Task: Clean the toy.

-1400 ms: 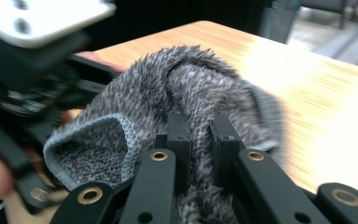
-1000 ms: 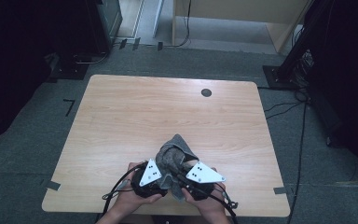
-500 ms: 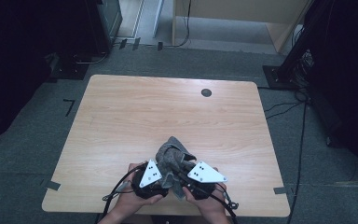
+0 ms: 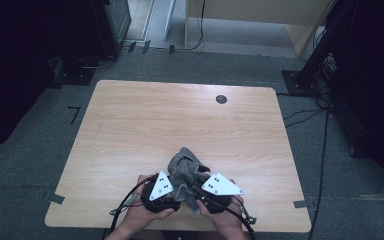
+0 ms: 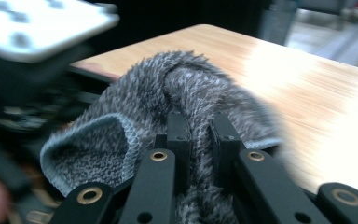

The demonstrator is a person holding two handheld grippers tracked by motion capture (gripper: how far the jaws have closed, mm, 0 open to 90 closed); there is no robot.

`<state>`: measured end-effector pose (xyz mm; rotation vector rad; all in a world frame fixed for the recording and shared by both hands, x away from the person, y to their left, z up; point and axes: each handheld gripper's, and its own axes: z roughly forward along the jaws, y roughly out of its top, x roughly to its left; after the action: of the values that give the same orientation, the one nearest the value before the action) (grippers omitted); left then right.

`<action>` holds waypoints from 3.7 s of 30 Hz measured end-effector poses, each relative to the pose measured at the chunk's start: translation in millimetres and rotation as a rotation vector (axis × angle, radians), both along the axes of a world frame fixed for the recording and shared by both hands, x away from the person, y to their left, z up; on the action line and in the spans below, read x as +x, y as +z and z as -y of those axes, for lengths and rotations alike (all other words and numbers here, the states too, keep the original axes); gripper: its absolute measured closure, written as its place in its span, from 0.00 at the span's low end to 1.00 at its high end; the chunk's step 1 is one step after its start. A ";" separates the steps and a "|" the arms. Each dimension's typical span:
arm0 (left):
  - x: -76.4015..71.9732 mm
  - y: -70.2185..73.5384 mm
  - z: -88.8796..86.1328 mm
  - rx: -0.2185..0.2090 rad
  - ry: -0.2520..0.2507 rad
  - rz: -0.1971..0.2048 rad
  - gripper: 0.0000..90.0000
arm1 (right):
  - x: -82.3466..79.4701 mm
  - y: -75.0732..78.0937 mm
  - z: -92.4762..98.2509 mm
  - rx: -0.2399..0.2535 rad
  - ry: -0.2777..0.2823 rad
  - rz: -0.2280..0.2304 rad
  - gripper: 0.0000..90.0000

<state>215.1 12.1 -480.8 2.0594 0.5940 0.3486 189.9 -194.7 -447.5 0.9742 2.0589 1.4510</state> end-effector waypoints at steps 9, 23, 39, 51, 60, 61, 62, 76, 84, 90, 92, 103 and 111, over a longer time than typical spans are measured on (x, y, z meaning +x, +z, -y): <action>-3.4 -4.2 7.5 0.014 -0.017 -0.017 0.38 | -8.1 -1.7 -15.0 -0.033 0.043 0.029 0.91; 0.0 -1.2 2.1 0.000 0.010 -0.022 0.38 | -6.2 -0.6 -8.0 0.009 -0.051 -0.011 0.91; -0.6 -2.5 3.8 0.001 0.004 -0.028 0.38 | -6.6 -0.4 -9.4 0.004 -0.047 -0.009 0.91; 0.5 2.9 -0.8 -0.025 0.010 -0.021 0.38 | 0.0 1.6 8.7 0.020 -0.113 -0.027 0.91; -4.2 -2.3 8.0 0.031 -0.012 -0.012 0.38 | -8.6 -2.2 -15.4 -0.018 -0.022 -0.008 0.91; -3.9 -1.5 7.1 0.026 -0.008 -0.010 0.38 | -6.6 -1.8 -10.6 -0.013 -0.049 -0.008 0.91; -3.5 -0.9 6.3 0.018 -0.006 -0.011 0.38 | -4.8 -1.2 -6.0 -0.009 -0.071 -0.011 0.91; 0.7 0.5 -0.6 -0.002 0.016 -0.008 0.38 | -0.4 0.0 4.0 0.006 -0.069 -0.026 0.91; -0.3 6.7 -14.8 -0.136 -0.067 0.046 0.38 | 7.7 -0.1 23.0 0.119 -0.045 -0.079 0.90; -0.7 9.3 -21.1 -0.179 -0.084 0.063 0.38 | 10.1 -10.5 14.3 0.106 -0.020 -0.126 0.91; -1.0 10.2 -21.1 -0.188 -0.086 0.066 0.38 | 12.5 -13.6 14.5 0.091 -0.019 -0.149 0.91; -1.8 7.5 -17.5 -0.165 -0.092 0.056 0.38 | 9.2 -5.1 18.6 0.152 -0.004 -0.113 0.91; 2.3 7.6 -21.1 -0.193 -0.100 0.022 0.38 | 9.1 -4.1 18.0 0.147 0.012 -0.064 0.89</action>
<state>217.3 33.3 -473.2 1.8890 0.4899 0.2456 199.0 -212.8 -451.6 1.0798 2.0290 1.6162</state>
